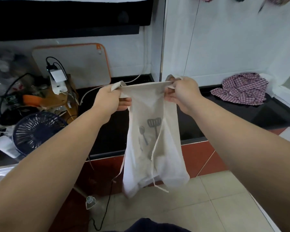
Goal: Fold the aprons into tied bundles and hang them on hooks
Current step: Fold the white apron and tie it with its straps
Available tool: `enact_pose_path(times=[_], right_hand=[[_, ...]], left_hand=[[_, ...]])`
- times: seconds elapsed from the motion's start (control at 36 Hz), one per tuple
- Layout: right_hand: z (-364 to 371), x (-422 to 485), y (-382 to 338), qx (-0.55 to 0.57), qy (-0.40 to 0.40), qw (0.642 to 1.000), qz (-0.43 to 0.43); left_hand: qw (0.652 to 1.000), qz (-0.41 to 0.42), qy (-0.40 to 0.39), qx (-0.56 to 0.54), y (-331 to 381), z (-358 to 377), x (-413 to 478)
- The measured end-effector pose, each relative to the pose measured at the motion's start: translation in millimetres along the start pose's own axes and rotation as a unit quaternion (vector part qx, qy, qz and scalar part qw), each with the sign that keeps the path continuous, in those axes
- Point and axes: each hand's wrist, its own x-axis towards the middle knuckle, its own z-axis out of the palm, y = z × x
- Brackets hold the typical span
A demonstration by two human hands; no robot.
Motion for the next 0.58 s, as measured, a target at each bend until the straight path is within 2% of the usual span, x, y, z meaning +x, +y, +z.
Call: enact_pose_path(times=[0.11, 0.19, 0.36, 0.47, 0.58], right_hand=[[12.6, 14.0, -10.4, 0.107, -0.021, 0.994, -0.026], [18.2, 35.3, -16.9, 0.079, -0.019, 0.995, -0.063], [28.5, 82.8, -11.4, 0.121, -0.01, 0.992, -0.037], [36.6, 127.8, 4.5, 0.134, -0.022, 0.991, 0.002], [47.1, 175.7, 7.7, 0.119, -0.035, 0.992, 0.007]], left_hand=[[0.977, -0.025, -0.019, -0.212, 16.3, -4.3, 11.2], [0.966, -0.001, -0.024, -0.258, 20.3, -5.7, 24.4], [0.968, -0.005, -0.067, -0.241, 12.7, 1.4, 51.8], [0.982, -0.008, -0.018, -0.19, -3.6, 5.8, 82.5], [0.988, -0.052, 0.041, -0.142, -7.7, 11.0, 129.1]])
